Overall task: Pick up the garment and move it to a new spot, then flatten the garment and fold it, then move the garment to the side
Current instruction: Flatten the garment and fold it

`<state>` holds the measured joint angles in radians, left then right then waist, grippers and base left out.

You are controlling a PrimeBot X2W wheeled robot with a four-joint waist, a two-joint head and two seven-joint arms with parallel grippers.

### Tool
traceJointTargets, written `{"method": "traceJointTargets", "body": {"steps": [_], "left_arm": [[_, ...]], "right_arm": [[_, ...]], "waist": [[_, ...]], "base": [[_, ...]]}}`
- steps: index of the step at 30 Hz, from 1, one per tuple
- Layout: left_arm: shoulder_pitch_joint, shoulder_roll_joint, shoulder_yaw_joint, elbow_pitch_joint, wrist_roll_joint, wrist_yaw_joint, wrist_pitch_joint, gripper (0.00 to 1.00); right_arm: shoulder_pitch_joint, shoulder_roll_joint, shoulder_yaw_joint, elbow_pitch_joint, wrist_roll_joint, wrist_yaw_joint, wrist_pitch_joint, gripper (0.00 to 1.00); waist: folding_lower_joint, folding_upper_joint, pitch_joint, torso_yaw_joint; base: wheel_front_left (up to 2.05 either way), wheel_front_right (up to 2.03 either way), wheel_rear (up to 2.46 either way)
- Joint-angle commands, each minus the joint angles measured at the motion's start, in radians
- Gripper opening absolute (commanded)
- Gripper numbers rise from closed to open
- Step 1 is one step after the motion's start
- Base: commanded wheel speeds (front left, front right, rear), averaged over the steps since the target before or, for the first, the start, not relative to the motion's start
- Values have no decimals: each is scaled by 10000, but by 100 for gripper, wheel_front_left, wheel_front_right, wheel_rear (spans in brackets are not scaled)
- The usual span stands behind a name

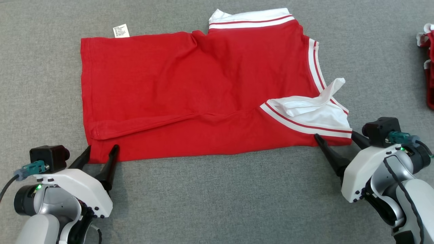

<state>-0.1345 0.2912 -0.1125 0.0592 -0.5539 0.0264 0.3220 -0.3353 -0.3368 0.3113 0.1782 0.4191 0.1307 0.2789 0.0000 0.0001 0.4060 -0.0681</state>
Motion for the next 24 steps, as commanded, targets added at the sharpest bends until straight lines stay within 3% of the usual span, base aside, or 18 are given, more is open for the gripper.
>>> {"method": "traceJointTargets", "body": {"steps": [1,2,3,4,6,16,24], "left_arm": [[-118,-35,-259,350,117,-24,243,100],[-185,24,-321,431,205,-27,289,45],[-185,24,-321,431,205,-27,289,45],[-259,96,-402,508,320,-71,286,0],[-353,175,-508,657,441,-114,290,0],[-94,368,-392,508,303,-161,60,0],[1385,913,-144,-1287,-77,-149,626,0]], "right_arm": [[-64,-46,198,123,52,2,193,100],[-102,-60,259,157,107,2,268,54],[-102,-60,259,157,107,2,268,54],[-138,-85,330,188,146,2,319,36],[-194,-141,426,228,194,2,377,0],[-27,-505,481,102,611,0,492,0],[930,-1310,73,-998,1074,-1,1071,0]], "waist": [[0,-1,-40,-25],[0,-1,-61,-29],[0,-1,-61,-29],[0,-1,-92,-35],[0,-1,-161,-51],[0,-1,-799,-85],[0,-1,-1304,41]], "base": [[0,0,0],[0,0,0],[0,0,0],[0,0,0],[0,0,0],[0,0,0],[0,0,0]]}}
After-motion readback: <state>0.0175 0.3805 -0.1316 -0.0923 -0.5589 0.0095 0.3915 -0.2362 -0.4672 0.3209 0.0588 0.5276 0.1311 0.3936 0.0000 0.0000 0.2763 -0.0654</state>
